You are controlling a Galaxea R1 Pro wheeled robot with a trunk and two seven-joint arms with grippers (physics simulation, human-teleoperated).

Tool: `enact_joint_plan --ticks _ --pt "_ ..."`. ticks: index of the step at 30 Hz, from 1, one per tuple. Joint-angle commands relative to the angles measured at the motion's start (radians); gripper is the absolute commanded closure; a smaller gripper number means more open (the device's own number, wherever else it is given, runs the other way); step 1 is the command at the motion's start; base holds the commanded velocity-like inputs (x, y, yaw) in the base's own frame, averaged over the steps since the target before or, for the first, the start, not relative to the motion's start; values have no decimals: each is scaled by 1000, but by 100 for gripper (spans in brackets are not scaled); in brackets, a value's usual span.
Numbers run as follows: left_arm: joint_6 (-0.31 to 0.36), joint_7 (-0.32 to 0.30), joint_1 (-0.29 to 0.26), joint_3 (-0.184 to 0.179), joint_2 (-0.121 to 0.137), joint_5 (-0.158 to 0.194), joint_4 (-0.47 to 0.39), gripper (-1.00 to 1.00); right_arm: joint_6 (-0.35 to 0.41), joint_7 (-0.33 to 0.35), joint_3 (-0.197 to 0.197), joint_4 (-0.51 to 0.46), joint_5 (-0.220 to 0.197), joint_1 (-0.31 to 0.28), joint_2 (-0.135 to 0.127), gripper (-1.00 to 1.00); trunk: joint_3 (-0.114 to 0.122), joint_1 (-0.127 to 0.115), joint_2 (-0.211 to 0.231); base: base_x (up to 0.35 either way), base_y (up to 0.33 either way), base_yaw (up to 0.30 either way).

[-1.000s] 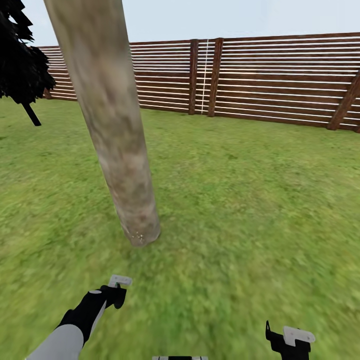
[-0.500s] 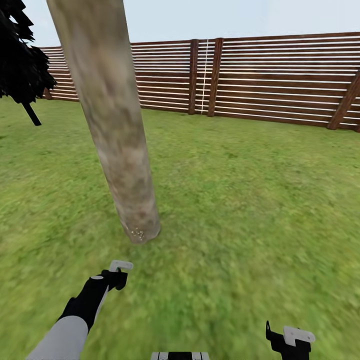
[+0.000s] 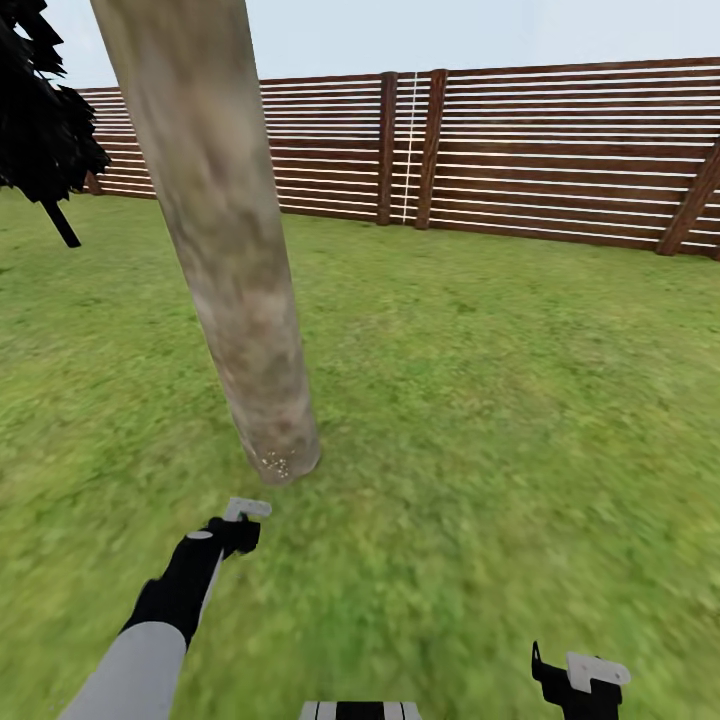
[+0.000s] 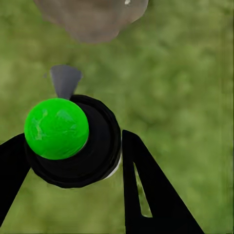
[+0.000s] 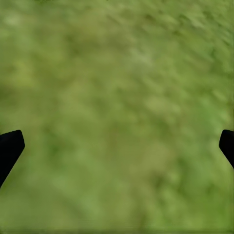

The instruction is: In the garden, pick up the pesticide atomizer on the floor and spray pesticide onto both trees until each tree trunk is fully covered.

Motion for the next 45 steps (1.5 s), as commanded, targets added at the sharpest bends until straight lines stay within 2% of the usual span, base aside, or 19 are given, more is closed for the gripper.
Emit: enact_joint_plan --ticks 1,4,7,9,14,15,20,26,28,30,31,33,34,36,37,39,40,43,45 --pt "0 0 0 1 -16 -5 -21 100 0 0 0 0 0 0 0 -100 0 0 0 0 0 0" --pt "3 -1 4 3 -23 -5 -64 100 0 0 0 0 0 0 0 -100 0 0 0 0 0 0" --pt "6 -9 9 56 13 10 -121 100 0 0 0 -1 1 0 0 -100 0 0 0 0 0 0" --pt "7 -12 10 59 9 14 -128 100 0 0 0 -2 1 0 0 -100 0 0 0 0 0 0" --pt "13 -11 7 2 -36 18 -158 100 -3 0 -1 -8 0 0 0 -100 0 0 0 -51 0 0" --pt "59 -11 0 1 -34 18 -174 100 -32 0 -1 -8 0 0 -3 -100 0 0 0 -324 0 0" --pt "81 -6 9 -7 -38 14 -237 100 -62 0 0 -4 0 -1 -4 -100 0 0 0 -82 0 0" --pt "80 -2 13 -68 -89 15 -219 100 -63 0 0 -2 0 0 -3 -100 0 0 0 -2 0 0" --pt "81 -3 12 -57 -76 15 -235 100 -63 0 0 -2 0 0 -3 -100 0 0 0 0 0 0" --pt "83 -8 14 10 -38 18 -297 100 -63 0 0 -2 0 0 -3 -100 0 0 0 0 0 0" --pt "83 -11 15 44 -30 20 -332 100 -63 0 0 -2 0 0 -3 -100 0 0 0 0 0 0" --pt "86 -13 22 67 -31 18 -375 100 -63 0 0 -2 0 0 -3 -100 0 0 0 0 0 0" --pt "87 -13 33 63 -36 16 -383 100 -63 0 0 -2 0 0 -3 -100 0 0 0 0 0 0" --pt "90 -6 91 -89 -55 16 -397 100 -63 0 0 0 1 0 -3 -100 0 0 0 0 0 0" --pt "90 -5 101 -126 -56 18 -398 100 -63 0 0 0 2 0 -3 -100 0 0 0 0 0 0" --pt "91 -4 108 -150 -55 20 -400 100 -63 0 0 0 2 0 -3 -100 0 0 0 -31 0 0" --pt "114 -4 109 -131 -51 24 -401 100 -63 0 0 0 2 0 -3 -100 0 0 0 -271 0 0" --pt "162 -12 104 41 -30 46 -401 100 -63 0 0 0 2 0 -3 -100 0 0 0 -324 0 0" --pt "169 -11 100 89 -15 45 -397 100 -63 0 0 0 2 0 -3 -100 0 0 0 -233 0 0"
